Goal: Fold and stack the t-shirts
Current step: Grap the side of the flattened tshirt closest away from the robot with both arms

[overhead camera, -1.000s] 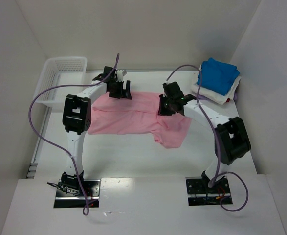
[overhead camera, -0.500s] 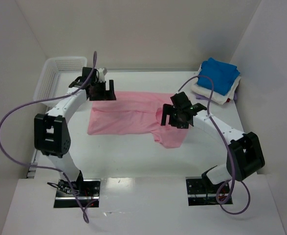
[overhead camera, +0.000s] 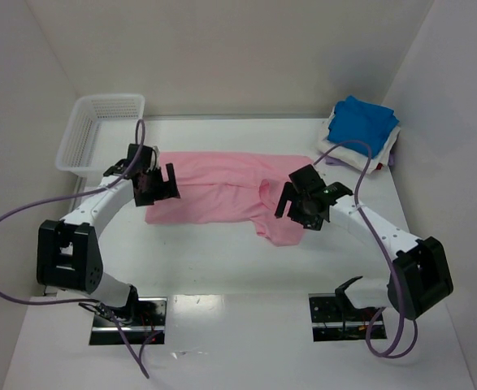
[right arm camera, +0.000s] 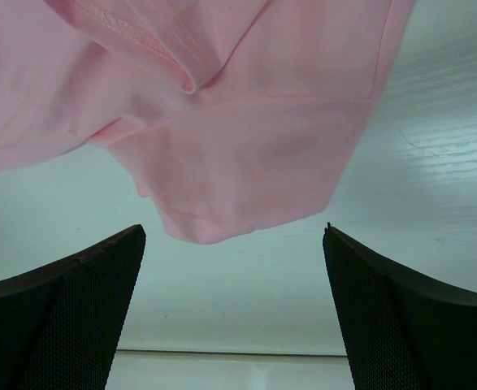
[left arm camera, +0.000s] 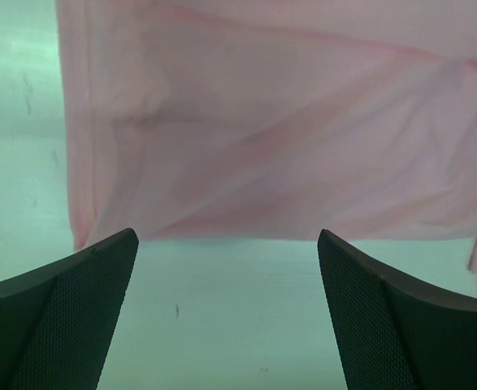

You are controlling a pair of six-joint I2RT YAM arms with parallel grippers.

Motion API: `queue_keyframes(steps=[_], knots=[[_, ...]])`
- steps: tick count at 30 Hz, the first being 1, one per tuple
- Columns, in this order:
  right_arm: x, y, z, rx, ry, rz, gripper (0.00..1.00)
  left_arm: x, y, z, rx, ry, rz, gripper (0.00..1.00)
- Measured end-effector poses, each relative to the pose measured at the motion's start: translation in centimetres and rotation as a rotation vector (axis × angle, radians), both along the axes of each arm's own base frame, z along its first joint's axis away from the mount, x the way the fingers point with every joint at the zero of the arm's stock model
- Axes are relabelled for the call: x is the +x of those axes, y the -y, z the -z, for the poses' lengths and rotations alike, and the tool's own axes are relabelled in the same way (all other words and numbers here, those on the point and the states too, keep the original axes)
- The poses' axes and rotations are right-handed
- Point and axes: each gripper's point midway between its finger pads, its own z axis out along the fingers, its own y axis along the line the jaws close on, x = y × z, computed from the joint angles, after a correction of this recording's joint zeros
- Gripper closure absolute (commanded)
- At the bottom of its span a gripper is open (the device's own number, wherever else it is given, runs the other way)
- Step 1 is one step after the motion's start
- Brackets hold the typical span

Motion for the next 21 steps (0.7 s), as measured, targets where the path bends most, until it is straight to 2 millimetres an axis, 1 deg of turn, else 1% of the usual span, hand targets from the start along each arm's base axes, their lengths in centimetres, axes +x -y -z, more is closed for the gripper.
queue_keyframes(steps=[1,3,5,9,12,16,21], knots=[[0.0,-0.1,-0.1,0.006,0.004,0.007,0.05,-1.3,-1.1,0.7,-0.003,-0.035,-0.051,0.01],[-0.1,-0.1,-0.3,0.017,0.008,0.027,0.04,-1.5,-1.5,0.7,-0.005,-0.036,-0.071,0.01],[-0.2,0.0,-0.2,0.018,0.006,0.041,0.04,-1.5,-2.3,0.3,-0.005,-0.026,-0.105,0.01],[-0.6,0.4,0.8,0.004,-0.019,0.063,0.04,-1.6,-3.7,0.3,0.003,-0.021,-0.15,0.01],[-0.8,0.7,2.2,-0.011,-0.07,0.079,0.04,-2.0,-4.4,0.8,0.007,-0.038,-0.17,0.01],[-1.1,1.4,4.3,-0.047,-0.151,0.099,0.04,-2.2,-5.1,0.9,0.011,-0.047,-0.184,0.01],[-2.1,1.8,5.6,-0.058,-0.201,0.125,0.1,-2.3,-6.0,0.9,-0.018,-0.053,-0.209,0.01]])
